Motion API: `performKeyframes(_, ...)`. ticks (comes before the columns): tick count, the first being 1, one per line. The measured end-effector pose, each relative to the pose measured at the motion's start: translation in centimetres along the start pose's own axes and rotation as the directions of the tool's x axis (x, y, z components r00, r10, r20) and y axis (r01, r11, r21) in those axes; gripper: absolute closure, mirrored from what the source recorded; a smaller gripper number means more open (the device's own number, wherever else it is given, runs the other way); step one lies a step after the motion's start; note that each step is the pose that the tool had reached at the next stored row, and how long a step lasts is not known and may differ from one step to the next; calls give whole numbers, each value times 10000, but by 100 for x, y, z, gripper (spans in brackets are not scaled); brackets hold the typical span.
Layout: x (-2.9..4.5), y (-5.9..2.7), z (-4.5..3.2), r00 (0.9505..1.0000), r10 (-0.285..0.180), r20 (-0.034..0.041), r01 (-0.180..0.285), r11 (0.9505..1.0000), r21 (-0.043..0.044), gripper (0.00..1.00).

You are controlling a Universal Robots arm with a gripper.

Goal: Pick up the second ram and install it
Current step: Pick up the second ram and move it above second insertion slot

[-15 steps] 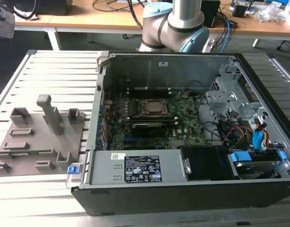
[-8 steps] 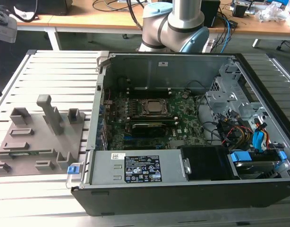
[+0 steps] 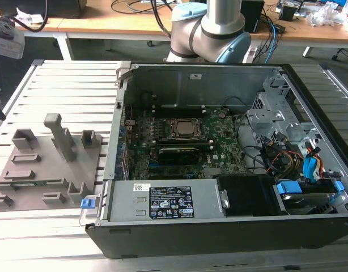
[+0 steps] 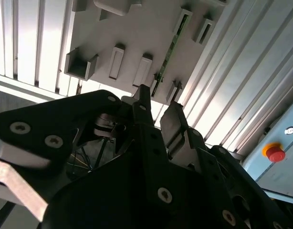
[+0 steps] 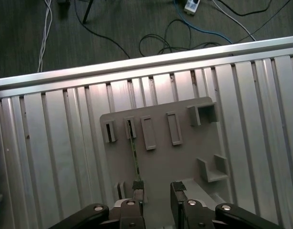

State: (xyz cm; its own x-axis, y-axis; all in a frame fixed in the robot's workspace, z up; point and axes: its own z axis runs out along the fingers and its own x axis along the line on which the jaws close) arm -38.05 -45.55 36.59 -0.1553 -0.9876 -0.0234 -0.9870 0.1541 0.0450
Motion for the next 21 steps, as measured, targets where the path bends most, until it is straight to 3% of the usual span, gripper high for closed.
performKeyframes(21,7,-12,275,10000,-77,-4,77,10000,-2,64)
